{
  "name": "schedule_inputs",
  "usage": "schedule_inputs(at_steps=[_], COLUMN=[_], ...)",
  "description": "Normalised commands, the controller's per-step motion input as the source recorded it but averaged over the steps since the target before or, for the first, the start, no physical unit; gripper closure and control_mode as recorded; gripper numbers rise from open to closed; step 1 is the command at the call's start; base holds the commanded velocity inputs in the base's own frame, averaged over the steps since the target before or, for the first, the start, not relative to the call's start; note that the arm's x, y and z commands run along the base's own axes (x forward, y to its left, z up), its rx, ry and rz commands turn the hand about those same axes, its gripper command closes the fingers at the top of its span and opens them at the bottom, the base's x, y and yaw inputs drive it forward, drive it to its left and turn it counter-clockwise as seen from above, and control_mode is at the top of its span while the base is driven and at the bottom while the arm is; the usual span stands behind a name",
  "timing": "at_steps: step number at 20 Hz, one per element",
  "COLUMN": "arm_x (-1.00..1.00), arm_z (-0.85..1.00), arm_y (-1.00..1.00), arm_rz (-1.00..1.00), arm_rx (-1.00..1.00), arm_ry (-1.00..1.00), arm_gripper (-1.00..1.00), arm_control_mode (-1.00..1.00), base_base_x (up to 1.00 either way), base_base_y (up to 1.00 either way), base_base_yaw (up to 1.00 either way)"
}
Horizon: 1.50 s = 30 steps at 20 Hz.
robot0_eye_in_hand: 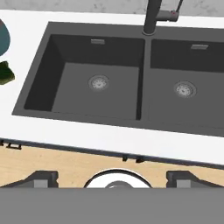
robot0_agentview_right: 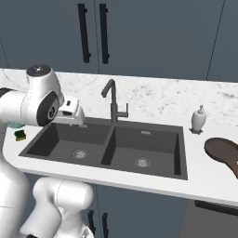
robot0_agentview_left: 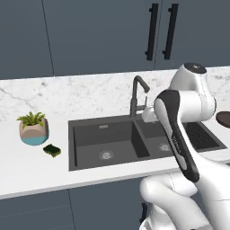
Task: Pick the pan and sponge and place them into the sink. Then turn on the water.
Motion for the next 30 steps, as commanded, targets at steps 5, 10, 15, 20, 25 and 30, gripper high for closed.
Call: schedule_inputs(at_steps=[5, 10, 15, 20, 25, 30], arm_x=[-0.2, 0.1, 0.58, 0.72, 0.52, 0.16], arm_z=[0.0, 0.0, 0.0, -0.14, -0.26, -0.34], arm_y=[1.0, 1.0, 1.0, 1.0, 0.88, 0.49], arm_rz=[0.13, 0.24, 0.27, 0.29, 0.24, 0.2], arm_rx=[-0.05, -0.09, -0.04, -0.03, -0.07, -0.01], arm_ry=[-0.01, 0.01, 0.06, 0.13, 0.22, 0.08], arm_gripper=[-1.0, -1.0, -1.0, -1.0, -1.0, -1.0], arm_control_mode=[-1.0, -1.0, -1.0, -1.0, -1.0, -1.0], base_base_x=[0.0, 0.0, 0.0, 0.0, 0.0, 0.0], base_base_y=[0.0, 0.0, 0.0, 0.0, 0.0, 0.0], base_base_yaw=[0.0, 0.0, 0.0, 0.0, 0.0, 0.0])
